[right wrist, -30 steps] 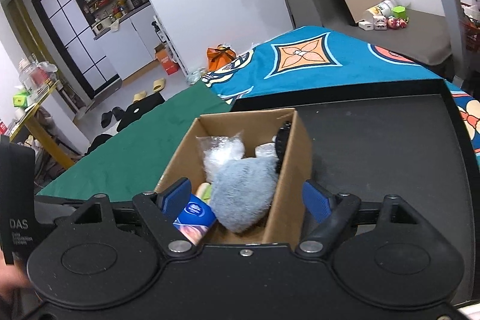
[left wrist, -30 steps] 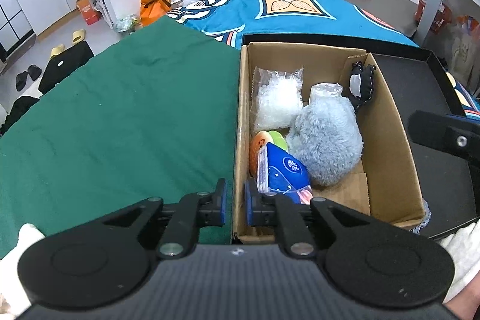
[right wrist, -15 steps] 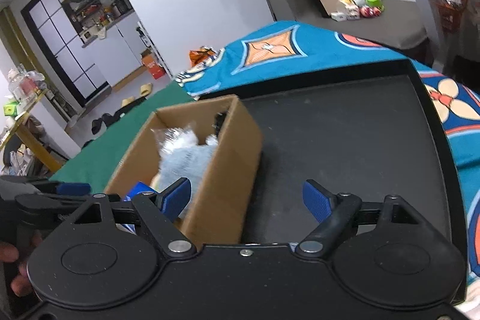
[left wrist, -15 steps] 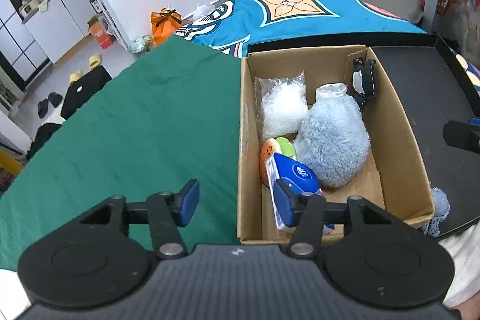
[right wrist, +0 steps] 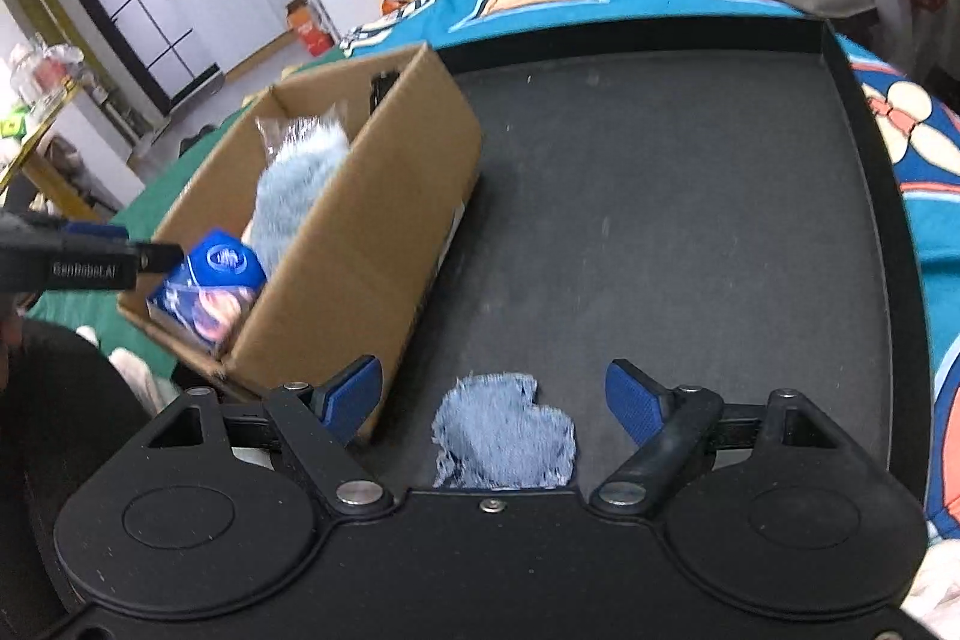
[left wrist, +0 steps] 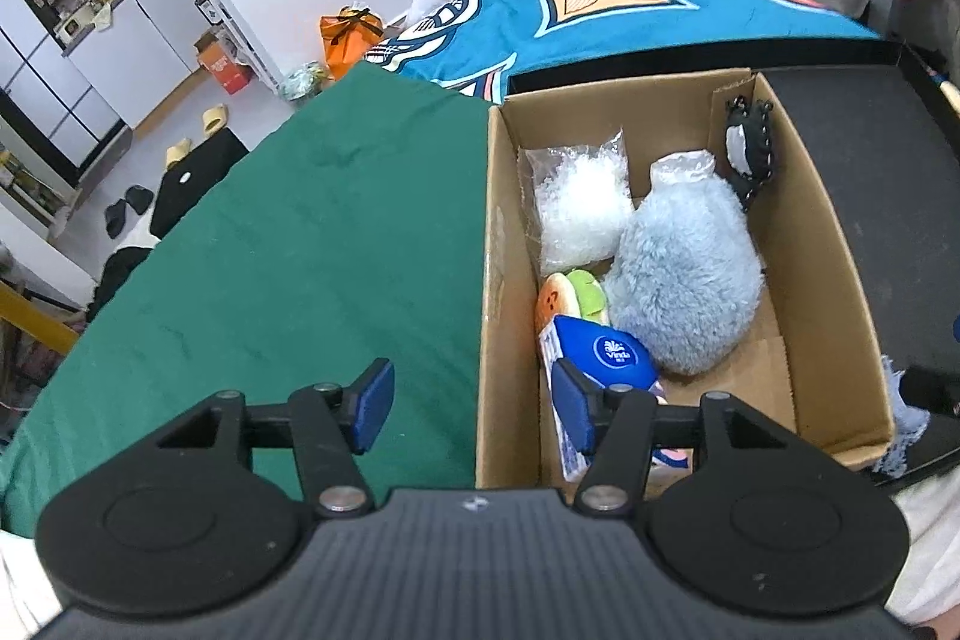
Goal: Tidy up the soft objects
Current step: 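Move the right gripper to the blue denim scrap and grasp it, then carry the denim scrap over the box and release it inside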
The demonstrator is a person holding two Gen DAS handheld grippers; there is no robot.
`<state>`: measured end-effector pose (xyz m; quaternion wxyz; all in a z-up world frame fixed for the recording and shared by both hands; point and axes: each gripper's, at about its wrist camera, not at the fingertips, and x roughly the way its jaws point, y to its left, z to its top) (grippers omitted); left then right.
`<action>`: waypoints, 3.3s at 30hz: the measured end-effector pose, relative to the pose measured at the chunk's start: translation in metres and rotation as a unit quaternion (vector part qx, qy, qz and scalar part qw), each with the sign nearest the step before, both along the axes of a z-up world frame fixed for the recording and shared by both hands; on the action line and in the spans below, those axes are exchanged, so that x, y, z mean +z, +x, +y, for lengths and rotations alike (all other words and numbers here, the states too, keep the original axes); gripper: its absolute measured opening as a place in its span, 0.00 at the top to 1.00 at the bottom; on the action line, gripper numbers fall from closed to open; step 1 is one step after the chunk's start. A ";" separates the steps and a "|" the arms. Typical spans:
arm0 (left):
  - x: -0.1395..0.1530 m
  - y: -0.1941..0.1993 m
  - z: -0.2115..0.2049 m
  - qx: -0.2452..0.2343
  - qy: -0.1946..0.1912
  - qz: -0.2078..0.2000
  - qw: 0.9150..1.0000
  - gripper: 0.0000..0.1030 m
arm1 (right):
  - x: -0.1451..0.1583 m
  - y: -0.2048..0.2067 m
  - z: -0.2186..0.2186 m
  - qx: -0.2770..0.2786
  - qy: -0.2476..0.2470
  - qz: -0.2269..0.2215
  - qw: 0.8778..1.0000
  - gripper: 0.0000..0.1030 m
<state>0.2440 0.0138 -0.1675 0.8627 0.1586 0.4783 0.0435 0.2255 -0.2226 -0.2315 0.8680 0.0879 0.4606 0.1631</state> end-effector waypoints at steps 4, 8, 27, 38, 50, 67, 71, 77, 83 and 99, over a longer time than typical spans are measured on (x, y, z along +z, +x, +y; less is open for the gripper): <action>0.000 0.000 -0.005 -0.004 0.014 -0.004 1.000 0.45 | -0.014 0.001 0.000 0.005 0.002 0.017 1.000 0.24; -0.002 0.002 -0.008 0.000 0.022 0.002 1.000 0.45 | -0.027 0.003 0.004 0.012 -0.022 0.019 1.000 0.30; -0.005 0.001 -0.023 -0.004 0.070 0.011 0.997 0.45 | -0.018 0.003 -0.012 -0.019 -0.047 0.007 0.999 0.67; 0.000 -0.008 -0.014 -0.006 0.046 0.001 0.999 0.45 | 0.004 0.007 -0.014 -0.074 -0.037 -0.029 0.996 0.67; 0.004 -0.013 -0.002 -0.001 0.011 -0.019 1.000 0.45 | 0.033 0.004 -0.008 -0.092 -0.031 -0.063 0.993 0.67; 0.006 -0.017 0.010 -0.004 -0.030 -0.034 0.999 0.48 | 0.072 -0.004 0.020 -0.070 -0.029 -0.117 0.990 0.67; 0.007 -0.018 0.012 -0.007 -0.041 -0.034 0.999 0.53 | 0.079 -0.005 0.033 -0.058 -0.027 -0.125 0.990 0.67; 0.005 -0.017 0.016 -0.001 -0.053 -0.024 0.998 0.70 | 0.083 -0.006 0.058 -0.031 -0.021 -0.133 0.990 0.66; 0.001 -0.016 0.021 -0.003 -0.066 -0.010 0.998 0.89 | 0.086 -0.004 0.081 -0.009 -0.015 -0.138 0.990 0.65; 0.007 -0.019 0.024 -0.018 -0.082 -0.018 0.996 0.88 | 0.084 -0.006 0.064 -0.024 0.006 -0.117 0.993 0.34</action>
